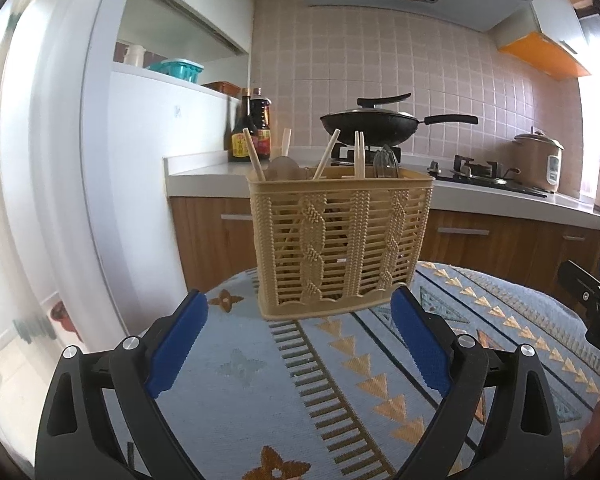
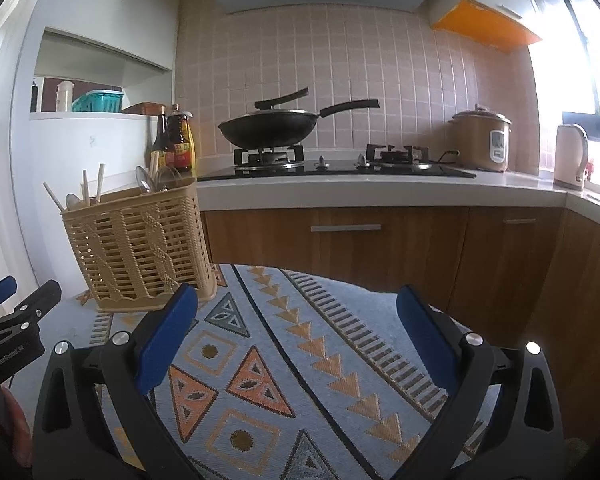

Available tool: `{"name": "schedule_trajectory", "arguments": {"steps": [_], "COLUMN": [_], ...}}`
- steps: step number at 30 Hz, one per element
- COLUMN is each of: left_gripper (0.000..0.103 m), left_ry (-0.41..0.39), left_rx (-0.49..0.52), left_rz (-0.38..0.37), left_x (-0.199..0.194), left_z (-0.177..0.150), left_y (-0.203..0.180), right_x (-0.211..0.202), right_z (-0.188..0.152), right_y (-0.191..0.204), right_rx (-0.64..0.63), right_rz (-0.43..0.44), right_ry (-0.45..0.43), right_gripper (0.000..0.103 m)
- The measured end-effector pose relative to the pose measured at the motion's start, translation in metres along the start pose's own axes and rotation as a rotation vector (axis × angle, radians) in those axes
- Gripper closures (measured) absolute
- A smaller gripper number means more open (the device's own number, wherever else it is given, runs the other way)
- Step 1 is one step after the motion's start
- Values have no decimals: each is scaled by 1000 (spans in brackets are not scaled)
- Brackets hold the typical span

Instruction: Organize utensils

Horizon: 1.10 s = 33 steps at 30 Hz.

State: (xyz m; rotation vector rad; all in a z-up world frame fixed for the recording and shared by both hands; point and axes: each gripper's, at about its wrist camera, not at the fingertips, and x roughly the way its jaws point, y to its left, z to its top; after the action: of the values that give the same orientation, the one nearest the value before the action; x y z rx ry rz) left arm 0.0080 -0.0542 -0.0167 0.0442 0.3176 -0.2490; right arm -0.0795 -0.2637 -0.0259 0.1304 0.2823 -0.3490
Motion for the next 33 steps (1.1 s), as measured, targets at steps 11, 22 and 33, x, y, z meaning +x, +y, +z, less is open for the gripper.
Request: {"name": "schedule_trajectory", "arguments": {"steps": [11,22,33], "left_gripper": [11,9,9], "left_ry": [12,7,3], "left_rx": [-6,-3,2], "left_rz": [-8,-4,-3], "left_x": [2,2,1], "left_z": [0,0,0], "left_y": [0,-1,-2], "right_x": [1,3,2], "right_z": [0,-1,-1], "right_y": [6,10,11], "right_rx": [-29,-46,-48], "right_rz": [16,18,17], "right_ry": [8,16,20], "right_gripper": [8,8,8]}}
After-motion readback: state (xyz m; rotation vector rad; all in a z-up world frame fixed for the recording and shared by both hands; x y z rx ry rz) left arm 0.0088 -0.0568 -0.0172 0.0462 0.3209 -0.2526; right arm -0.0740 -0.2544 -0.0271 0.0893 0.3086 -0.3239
